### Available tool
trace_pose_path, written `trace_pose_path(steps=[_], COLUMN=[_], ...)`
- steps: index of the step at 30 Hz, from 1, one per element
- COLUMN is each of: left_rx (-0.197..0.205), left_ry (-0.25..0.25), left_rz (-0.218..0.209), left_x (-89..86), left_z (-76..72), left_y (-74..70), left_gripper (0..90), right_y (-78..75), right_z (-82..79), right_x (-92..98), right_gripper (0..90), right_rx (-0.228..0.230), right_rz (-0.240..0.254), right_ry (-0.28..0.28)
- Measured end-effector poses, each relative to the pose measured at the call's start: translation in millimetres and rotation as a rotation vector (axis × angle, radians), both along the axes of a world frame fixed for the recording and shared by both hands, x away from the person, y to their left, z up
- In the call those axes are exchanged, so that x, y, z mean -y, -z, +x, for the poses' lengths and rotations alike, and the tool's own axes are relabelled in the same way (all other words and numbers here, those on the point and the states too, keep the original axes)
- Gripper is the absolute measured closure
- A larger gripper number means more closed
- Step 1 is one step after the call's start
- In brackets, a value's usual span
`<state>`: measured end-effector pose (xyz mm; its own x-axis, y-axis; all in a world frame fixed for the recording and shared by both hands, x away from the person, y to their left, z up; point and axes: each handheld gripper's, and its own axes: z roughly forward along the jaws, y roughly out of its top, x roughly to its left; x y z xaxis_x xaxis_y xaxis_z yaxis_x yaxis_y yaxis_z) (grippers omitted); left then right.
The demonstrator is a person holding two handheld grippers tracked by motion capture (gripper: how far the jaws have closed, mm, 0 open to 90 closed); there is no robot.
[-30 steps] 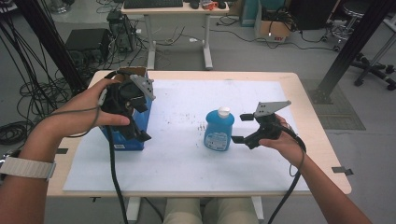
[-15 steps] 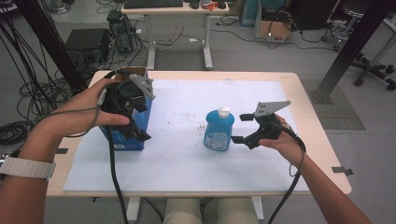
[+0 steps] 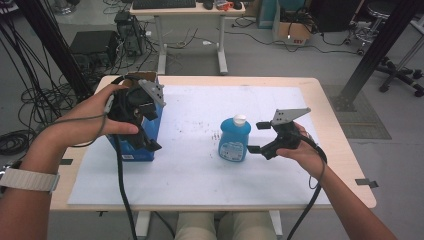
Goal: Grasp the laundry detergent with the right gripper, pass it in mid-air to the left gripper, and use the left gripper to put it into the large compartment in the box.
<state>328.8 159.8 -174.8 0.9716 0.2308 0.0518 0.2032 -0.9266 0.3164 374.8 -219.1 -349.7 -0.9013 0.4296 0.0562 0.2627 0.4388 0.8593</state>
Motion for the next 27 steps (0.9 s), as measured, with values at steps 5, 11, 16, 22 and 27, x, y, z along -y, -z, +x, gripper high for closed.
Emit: trace_pose_path(steps=[5,11,16,22,27], left_rx=[-0.002,-0.003,-0.004,-0.004,-0.003], left_ry=[0.001,-0.007,0.005,-0.006,0.005], left_rz=[0.002,-0.005,0.006,-0.005,0.003], left_x=[0.1,0.4,1.3,0.9,0.8], left_z=[0.1,0.0,1.0,1.1,1.5], left_y=[0.3,1.1,2.0,3.4,2.9], left_gripper=[10.8,10.8,10.8,10.8,10.8], right_y=[2.0,5.0,7.4,10.9,12.8], right_z=[0.8,1.3,2.1,3.0,3.9], right_x=[-1.6,-4.5,-6.9,-9.0,-10.5], right_gripper=[5.4,5.3,5.3,5.3,5.3], right_rx=[-0.001,0.003,0.010,0.012,0.018], right_rz=[0.007,0.001,0.000,0.000,0.006], right_ry=[0.004,0.004,0.009,0.013,0.020])
